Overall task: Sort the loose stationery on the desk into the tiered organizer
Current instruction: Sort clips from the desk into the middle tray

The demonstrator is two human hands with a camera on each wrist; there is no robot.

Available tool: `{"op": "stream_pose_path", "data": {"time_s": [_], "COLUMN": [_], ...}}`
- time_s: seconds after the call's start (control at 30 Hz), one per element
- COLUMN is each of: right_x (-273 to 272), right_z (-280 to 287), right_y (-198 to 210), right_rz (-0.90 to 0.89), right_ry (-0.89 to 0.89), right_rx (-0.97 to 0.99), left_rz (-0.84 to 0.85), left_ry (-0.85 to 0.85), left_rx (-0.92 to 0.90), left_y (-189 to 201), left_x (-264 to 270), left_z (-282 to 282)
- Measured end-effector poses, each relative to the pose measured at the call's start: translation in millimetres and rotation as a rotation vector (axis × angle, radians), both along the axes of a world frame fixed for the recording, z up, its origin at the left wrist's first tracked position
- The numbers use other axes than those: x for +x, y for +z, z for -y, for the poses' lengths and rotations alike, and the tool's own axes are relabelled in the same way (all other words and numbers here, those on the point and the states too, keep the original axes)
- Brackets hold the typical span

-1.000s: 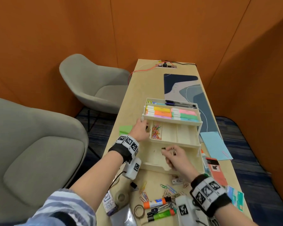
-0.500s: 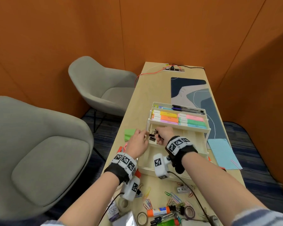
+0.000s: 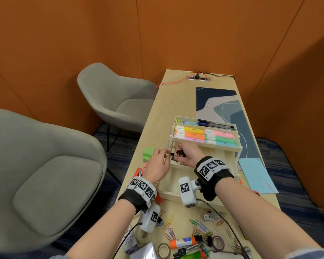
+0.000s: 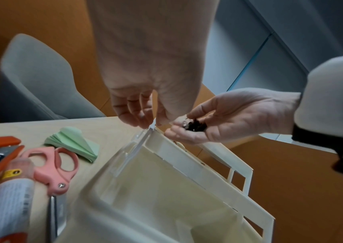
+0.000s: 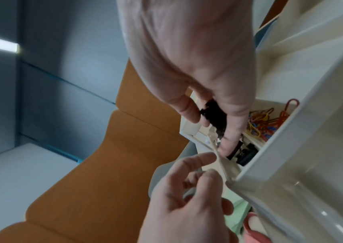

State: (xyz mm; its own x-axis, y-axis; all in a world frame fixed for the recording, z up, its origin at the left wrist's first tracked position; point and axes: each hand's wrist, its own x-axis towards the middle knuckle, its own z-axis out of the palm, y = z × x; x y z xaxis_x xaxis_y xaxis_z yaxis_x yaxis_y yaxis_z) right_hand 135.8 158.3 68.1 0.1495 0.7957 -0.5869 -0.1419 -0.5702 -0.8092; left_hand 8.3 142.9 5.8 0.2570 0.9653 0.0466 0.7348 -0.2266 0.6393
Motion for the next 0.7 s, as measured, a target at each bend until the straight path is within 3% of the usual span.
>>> {"op": "stream_pose_path", "data": {"time_s": [0.13,0.3,0.43,0.6,0.7], "right_x": [-1,0,-2,1,3], "right_z": [1,5,3,6,16], "right_y": [-9,-6,-7,-6,-9], "right_rz": [0.099,0.092,0.206,0.745,0.951], "right_ry": [-0.044,-0.074,-0.001,0.291,0.465], "right_rx": [0.041,0.051,0.058,0.152,0.241], "left_rz": [-0.01,-0.029,-0.051,-0.076,-0.139], "left_ry": [-0.027,-0.033,-0.032,-0.037,-0.06], "left_rx": [-0.02,-0.056,-0.058,-0.054,-0.058], "left_y": [4,6,7,7,9], "left_x": [2,6,6,6,8], "left_z": [0,-3,-3,-4,-6]}}
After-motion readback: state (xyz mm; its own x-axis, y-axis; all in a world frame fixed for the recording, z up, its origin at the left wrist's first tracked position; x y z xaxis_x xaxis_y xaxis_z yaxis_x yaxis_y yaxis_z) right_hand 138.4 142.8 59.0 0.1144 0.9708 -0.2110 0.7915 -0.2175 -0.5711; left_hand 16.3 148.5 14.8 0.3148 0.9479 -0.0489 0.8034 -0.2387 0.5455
